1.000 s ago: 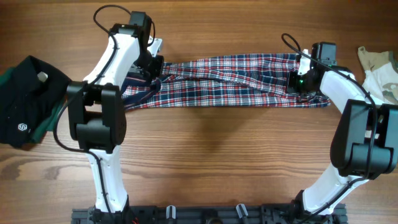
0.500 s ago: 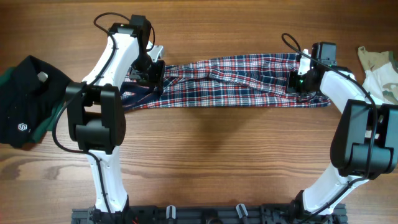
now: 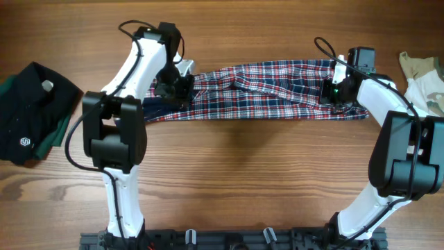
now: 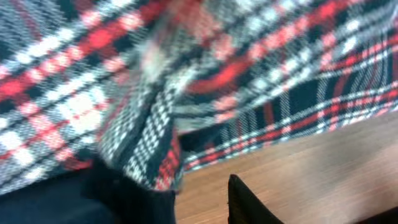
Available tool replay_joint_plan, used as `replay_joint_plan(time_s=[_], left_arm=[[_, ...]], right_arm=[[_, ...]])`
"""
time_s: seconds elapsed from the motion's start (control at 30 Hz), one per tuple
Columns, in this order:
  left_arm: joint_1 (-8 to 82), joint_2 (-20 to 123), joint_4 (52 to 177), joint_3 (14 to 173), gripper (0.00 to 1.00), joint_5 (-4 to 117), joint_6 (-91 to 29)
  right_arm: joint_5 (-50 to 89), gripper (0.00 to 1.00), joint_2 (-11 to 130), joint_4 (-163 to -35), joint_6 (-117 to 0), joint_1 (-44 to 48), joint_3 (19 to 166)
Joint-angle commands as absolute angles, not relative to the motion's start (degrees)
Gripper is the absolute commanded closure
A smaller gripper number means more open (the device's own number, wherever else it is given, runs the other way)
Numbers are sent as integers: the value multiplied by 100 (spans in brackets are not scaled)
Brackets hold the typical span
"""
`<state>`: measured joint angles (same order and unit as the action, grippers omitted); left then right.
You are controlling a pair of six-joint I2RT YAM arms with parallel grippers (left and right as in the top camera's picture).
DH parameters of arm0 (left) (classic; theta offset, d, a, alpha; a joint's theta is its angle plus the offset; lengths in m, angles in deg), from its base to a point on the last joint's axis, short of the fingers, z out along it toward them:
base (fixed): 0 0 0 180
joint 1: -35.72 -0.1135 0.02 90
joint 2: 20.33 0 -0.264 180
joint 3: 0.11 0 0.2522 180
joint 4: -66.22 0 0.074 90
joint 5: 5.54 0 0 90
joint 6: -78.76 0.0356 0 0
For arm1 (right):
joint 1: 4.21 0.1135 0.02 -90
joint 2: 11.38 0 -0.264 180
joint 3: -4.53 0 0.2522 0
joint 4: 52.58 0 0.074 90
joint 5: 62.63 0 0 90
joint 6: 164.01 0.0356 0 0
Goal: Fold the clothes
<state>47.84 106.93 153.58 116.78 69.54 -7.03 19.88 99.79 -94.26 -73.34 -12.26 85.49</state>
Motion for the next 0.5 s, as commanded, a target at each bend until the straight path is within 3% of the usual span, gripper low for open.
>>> replay_joint_plan(time_s=[0.0, 0.1, 0.3, 0.4, 0.47], left_arm=[[5048, 10525, 15610, 11659, 62, 6819, -788], [5175, 10525, 15780, 11541, 48, 7186, -955], [5101, 10525, 15109, 11093, 48, 8788, -1824], [4961, 10372, 14832, 11232, 53, 8862, -2074], [4803, 9653, 14694, 11484, 43, 8561, -2095]], right_arm=[[2183, 94, 10167, -9446, -7234, -1215, 8342], [2185, 93, 10169, -9446, -7238, -1215, 8342], [3597, 89, 10169, -9354, -7240, -1215, 8342], [3905, 85, 10169, -9247, -7249, -1233, 8342], [3896, 81, 10169, -9229, -7225, -1288, 8342]])
